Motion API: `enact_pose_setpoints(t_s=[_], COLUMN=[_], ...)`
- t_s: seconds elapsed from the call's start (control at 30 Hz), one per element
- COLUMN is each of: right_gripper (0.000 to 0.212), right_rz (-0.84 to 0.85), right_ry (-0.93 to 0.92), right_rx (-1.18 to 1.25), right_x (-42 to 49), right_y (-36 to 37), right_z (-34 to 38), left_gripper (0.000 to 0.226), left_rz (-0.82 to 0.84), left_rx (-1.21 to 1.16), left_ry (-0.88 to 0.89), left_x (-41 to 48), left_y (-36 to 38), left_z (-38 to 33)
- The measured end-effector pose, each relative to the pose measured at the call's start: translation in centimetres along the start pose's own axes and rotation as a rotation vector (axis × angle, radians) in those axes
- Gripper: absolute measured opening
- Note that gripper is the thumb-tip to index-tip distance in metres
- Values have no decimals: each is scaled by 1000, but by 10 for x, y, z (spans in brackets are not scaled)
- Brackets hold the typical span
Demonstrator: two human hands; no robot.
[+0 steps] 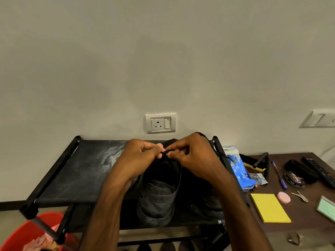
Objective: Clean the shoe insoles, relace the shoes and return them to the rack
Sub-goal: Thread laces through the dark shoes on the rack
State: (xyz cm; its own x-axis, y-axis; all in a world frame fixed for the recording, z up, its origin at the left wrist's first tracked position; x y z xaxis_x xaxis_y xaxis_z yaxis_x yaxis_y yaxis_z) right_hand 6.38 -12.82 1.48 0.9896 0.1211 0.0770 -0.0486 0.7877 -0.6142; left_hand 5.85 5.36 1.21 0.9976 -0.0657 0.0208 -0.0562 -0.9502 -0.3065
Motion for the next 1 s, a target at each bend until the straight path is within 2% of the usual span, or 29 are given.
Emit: enact_pose_setpoints(t_s=[0.13,0.23,0.33,0.5,0.63,0.73,1.0], right_gripper=[16,16,16,15,16,15,17], right_rz=[-20,-14,-20,-35,-47,-50,-19], right_ry=[30,44,44,55,60,76,95], right_rx=[27,26,12,-7,-30,3,23], right_x=[1,1,1,1,2,4,5], right_y=[-1,-1,1,0,0,0,2], right_z=[-1,0,0,0,-1,-4,-6], left_gripper=[20,23,20,20,22,24,16], left_rz=[74,151,176,100,42,11,-46], left_rx=[-239,-305,-268,-252,-108,-83,127], left_ry=[-114,-122,-106,-83,0,75,186], left_x=[0,-2,-2,-1,-2,-3,-1], left_y=[-7,-15,-18,-9,-1,4,9], left_z=[2,0,1,1,-2,-3,-3])
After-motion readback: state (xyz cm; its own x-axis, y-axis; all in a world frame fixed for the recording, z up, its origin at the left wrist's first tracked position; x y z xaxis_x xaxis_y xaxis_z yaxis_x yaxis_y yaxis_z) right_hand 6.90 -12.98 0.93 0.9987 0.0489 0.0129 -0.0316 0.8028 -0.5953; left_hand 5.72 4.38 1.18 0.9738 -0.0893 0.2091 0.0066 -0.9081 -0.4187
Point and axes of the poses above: each hand's wrist, its own x-axis towards the middle knuckle, its own y-axis out of the palm, z = x × y, the point moved 1 cm from there along x, towards the middle knuckle, and after that the axes turned 9 degrees about y, right-handed, at the moved point
